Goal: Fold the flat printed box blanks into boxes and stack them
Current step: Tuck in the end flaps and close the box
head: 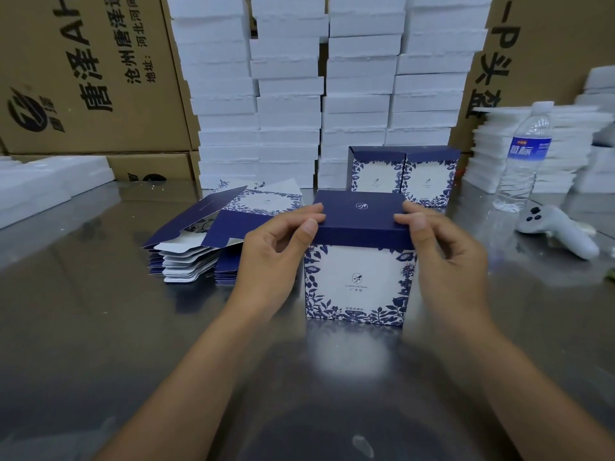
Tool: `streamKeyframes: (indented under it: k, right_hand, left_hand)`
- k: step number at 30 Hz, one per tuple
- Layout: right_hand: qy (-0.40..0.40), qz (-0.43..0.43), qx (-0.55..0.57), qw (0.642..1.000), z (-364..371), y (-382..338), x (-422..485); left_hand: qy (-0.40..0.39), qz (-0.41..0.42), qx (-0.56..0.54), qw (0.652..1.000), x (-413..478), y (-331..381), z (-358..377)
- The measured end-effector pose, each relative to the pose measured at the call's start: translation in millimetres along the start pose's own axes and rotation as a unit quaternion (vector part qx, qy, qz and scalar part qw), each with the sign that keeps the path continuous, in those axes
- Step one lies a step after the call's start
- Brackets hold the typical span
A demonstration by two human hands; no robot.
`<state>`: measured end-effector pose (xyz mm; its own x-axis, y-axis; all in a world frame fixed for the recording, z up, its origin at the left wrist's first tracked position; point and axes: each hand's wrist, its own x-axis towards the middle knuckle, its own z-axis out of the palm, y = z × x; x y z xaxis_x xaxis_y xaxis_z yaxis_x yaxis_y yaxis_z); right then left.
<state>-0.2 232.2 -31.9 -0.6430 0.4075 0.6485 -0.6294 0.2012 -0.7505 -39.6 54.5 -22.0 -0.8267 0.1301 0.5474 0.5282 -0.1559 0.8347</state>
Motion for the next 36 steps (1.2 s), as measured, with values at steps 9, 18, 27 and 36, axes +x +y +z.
streamKeyframes:
  k: [9, 18, 27, 36]
  right_hand:
    - [-0.014, -0.005, 0.012, 1.0, -5, 3, 7]
    - [-0.016, -0.128, -0.303, 0.944, 18, -4, -30]
    - [-0.01, -0.033, -0.322, 0.946, 19, 0, -27]
    - [0.02, -0.034, -0.34, 0.94, 19, 8, 0]
  left_hand:
    - [-0.006, -0.021, -0.006, 1.0, 1, 2, -2]
    - [0.076, 0.064, 0.129, 0.987, -9, 5, 8]
    - [0.013, 0.089, 0.078, 0.993, -32, 1, 40]
    - [0.008, -0.014, 0.056, 0.998, -23, -22, 39]
